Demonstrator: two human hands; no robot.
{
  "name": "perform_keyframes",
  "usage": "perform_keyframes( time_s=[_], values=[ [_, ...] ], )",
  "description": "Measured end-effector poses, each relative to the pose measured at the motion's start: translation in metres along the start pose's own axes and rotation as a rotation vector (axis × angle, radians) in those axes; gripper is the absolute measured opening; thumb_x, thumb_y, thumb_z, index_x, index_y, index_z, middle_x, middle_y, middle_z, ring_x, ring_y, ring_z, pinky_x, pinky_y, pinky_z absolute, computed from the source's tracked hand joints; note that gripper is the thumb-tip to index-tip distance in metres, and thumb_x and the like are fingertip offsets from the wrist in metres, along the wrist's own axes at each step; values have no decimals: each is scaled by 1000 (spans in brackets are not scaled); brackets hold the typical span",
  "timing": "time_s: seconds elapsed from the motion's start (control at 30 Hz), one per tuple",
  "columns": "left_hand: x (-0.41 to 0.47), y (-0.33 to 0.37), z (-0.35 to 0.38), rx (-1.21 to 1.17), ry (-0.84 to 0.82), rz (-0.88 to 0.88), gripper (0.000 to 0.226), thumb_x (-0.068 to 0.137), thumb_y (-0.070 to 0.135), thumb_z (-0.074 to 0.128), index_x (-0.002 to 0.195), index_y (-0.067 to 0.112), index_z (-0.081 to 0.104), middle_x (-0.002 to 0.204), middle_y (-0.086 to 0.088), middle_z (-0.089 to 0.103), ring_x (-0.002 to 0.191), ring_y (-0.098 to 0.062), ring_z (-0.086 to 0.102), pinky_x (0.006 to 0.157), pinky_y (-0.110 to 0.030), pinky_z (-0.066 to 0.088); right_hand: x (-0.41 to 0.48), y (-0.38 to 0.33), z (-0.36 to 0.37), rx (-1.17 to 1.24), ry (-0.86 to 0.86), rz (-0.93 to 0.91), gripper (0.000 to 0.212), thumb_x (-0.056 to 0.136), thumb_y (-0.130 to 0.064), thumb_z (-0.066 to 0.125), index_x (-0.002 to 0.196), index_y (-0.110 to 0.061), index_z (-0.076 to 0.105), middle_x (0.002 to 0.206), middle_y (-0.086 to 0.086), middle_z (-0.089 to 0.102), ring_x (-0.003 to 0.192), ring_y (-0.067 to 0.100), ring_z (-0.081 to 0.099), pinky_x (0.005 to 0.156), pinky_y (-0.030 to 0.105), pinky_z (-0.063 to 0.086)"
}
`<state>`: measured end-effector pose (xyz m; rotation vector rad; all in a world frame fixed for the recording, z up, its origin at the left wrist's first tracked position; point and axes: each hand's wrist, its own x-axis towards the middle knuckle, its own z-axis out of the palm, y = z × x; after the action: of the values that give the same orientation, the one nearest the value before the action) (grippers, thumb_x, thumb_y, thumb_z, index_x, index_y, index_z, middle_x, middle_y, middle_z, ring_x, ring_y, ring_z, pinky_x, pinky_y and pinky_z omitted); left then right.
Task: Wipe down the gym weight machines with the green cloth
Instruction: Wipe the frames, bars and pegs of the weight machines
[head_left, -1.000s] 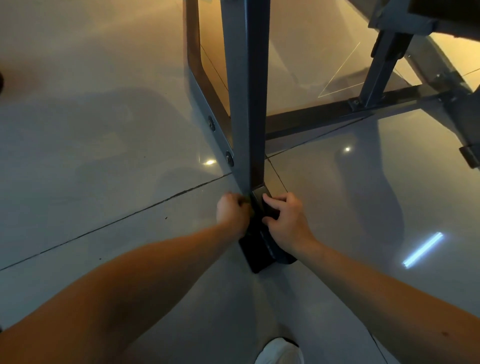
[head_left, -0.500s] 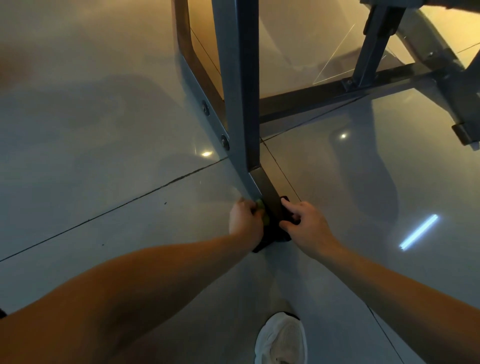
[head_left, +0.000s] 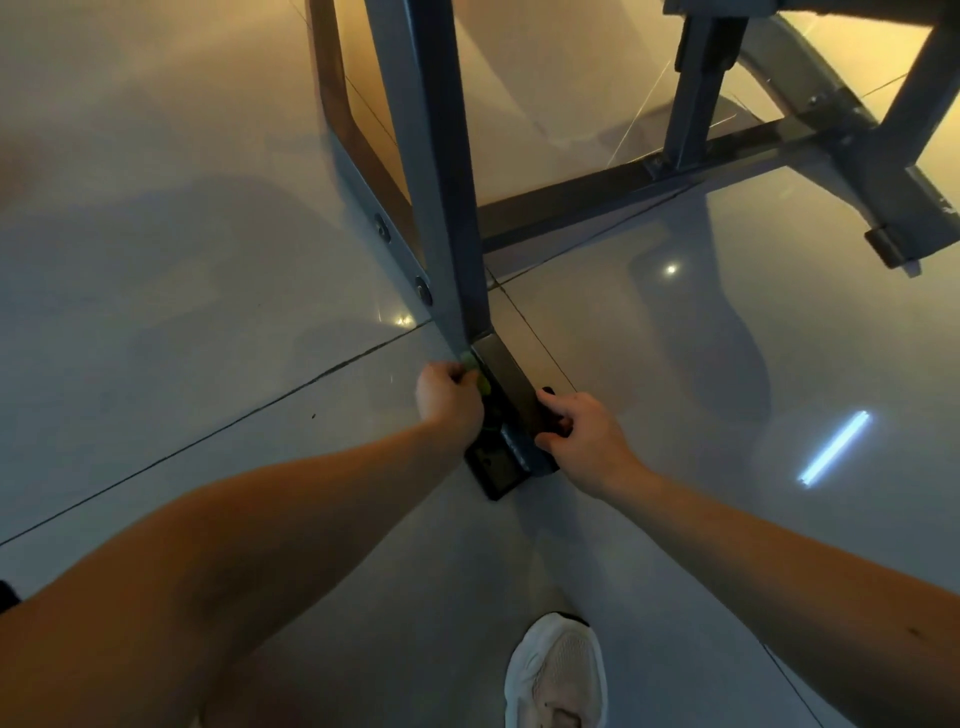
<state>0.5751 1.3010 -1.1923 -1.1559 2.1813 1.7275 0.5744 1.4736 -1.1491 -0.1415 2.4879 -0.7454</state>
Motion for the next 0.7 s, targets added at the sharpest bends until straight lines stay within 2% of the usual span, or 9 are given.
perform_keyframes(
  time_s=[0.1, 0.2, 0.27, 0.37, 0.47, 0.5, 0.57, 0.63, 0.7],
  values=[
    [-32, -21, 15, 53, -146, -33, 9, 98, 19, 65, 95, 14, 72, 88, 2, 68, 86, -16, 68, 64, -20, 49, 0, -4, -5, 9, -16, -3, 63, 95, -12, 69, 153, -21, 46, 124, 0, 48, 120, 23, 53, 101, 33, 50],
    [-44, -31, 13, 222, -328, 39, 9, 94, 24, 72, 88, 17, 72, 82, 5, 65, 74, -6, 61, 58, -15, 43, -1, -12, -14, -30, -44, -10, 59, 97, -9, 66, 152, -20, 47, 132, 4, 51, 123, 23, 54, 94, 25, 44],
    [-43, -29, 2, 267, -398, 81, 7, 95, 27, 72, 94, 20, 74, 89, 5, 67, 76, -3, 60, 58, -11, 41, -1, -17, -18, -40, 12, -18, 54, 98, -6, 60, 150, -20, 50, 128, 4, 52, 121, 23, 56, 92, 24, 42],
    [-33, -18, -25, 246, -355, 101, 17, 97, 28, 69, 109, 19, 76, 101, 4, 68, 82, -4, 60, 64, -11, 44, -1, -34, -22, 26, 93, -31, 45, 101, -7, 54, 144, -20, 57, 130, 4, 58, 120, 20, 56, 97, 25, 43],
    [-21, -3, -49, 328, -285, 244, 13, 96, 32, 69, 103, 26, 77, 104, 4, 60, 97, -16, 58, 87, -28, 49, 2, -55, -22, 179, 67, -31, 36, 103, -14, 54, 138, -18, 63, 135, 1, 63, 122, 14, 57, 106, 29, 46],
    [-19, 3, -55, 314, -284, 262, 10, 96, 31, 68, 100, 27, 76, 104, 4, 60, 97, -17, 58, 86, -27, 50, 5, -62, -20, 233, 53, -29, 34, 103, -15, 54, 136, -18, 64, 135, 1, 63, 124, 15, 57, 109, 35, 47],
    [-17, 17, -68, 202, -324, 257, 9, 98, 21, 66, 99, 24, 74, 92, 5, 65, 81, -6, 64, 69, -11, 49, 11, -76, -17, 302, 17, -33, 36, 101, -13, 55, 136, -18, 63, 134, 2, 64, 125, 18, 57, 110, 44, 48],
    [-12, 30, -81, 87, -330, 230, 10, 98, 13, 66, 100, 19, 74, 81, 9, 67, 65, 3, 65, 59, -7, 47, 17, -88, -16, 343, -61, -53, 48, 97, -4, 54, 142, -19, 58, 135, 0, 64, 127, 16, 55, 115, 42, 42],
    [-6, 38, -94, 44, -337, 219, 12, 97, 9, 65, 96, 15, 75, 74, 10, 68, 63, 1, 64, 58, -8, 46, 21, -98, -16, 368, -142, -84, 61, 91, 1, 56, 149, -19, 50, 138, -1, 62, 130, 14, 52, 116, 37, 37]
  ],
)
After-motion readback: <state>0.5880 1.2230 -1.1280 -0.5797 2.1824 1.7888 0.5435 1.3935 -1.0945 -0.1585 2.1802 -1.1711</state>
